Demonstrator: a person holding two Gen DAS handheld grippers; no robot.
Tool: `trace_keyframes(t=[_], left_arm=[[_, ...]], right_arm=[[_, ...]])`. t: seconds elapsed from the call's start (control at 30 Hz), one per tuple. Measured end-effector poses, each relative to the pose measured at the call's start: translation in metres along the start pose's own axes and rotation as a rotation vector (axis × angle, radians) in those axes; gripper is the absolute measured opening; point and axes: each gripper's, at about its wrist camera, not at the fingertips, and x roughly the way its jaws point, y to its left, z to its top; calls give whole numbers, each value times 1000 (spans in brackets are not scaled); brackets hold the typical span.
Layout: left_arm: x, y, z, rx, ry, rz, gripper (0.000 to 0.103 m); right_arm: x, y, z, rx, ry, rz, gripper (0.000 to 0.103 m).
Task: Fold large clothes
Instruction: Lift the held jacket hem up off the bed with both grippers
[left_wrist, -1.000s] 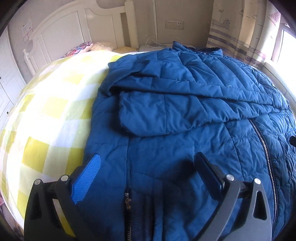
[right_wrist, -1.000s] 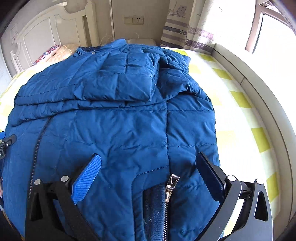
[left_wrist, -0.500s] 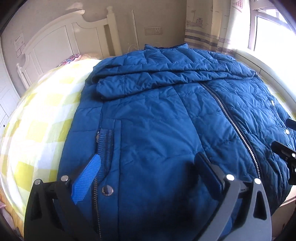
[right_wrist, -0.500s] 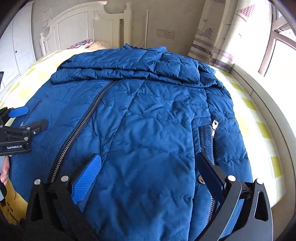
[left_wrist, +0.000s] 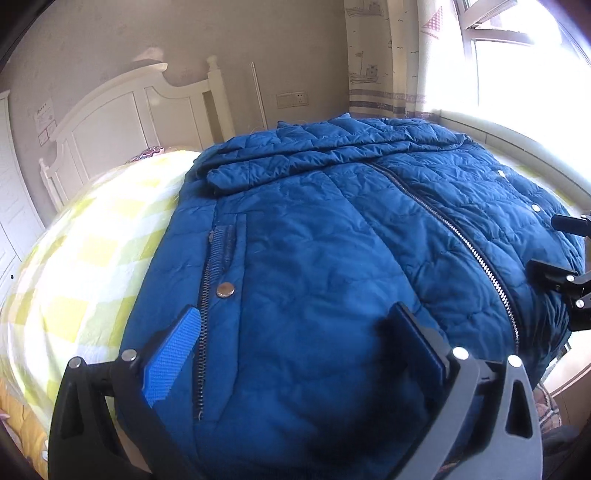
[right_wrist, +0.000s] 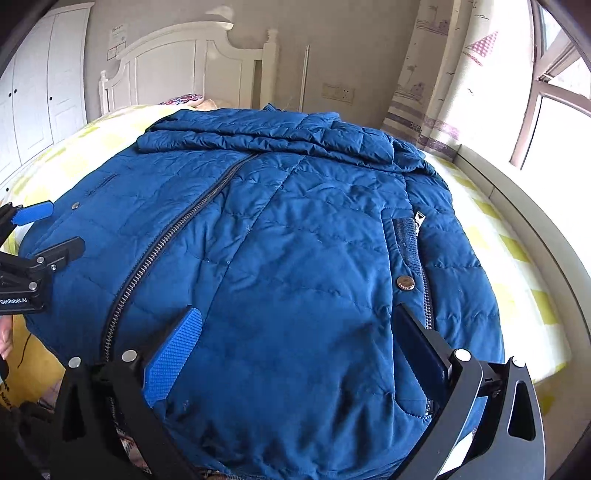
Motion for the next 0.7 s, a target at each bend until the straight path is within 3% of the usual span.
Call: trace_keyframes(t=[0.03,0.1,0.2,0.27,0.3,0.37,0.43,0.53,0.6,0.7], left_arm=[[3,10,-6,-29,6,-37,101],[0,33,-14,-113,9,-121,101],[-16,45,-19,-100,-30,-59,101],[-12,58,-27,-121,-7,-27,101],[-8,65,-31,-142,2,-62,101],[-12,67,-34,-133,-14,-73,101],[-18,66,-34,-112,-12,-64,101],[-32,82,-46,-166,-32,-65,101],[-41,102,-60,-249,-44,-122,101],[-47,127,-84,-368,-55,-283,100]], right_arm=[[-2,-7,-3,33,-13,29,98],[-9,-10,-1,26,10,-21,98],[-26,-24,1,61,-44,-93,98],[-19,-40,-4,112,-12,-151,98],[-8,-49,-9,139,38,-136,98],[-9,-59,-15,176,21,-88,98],[-16,-60,-16,154,37,-91,98],[-35,-69,-26,152,-4,-106,98],[-46,-82,-42,178,-33,-47,98],[-51,-101,-76,245,-36,109,98]])
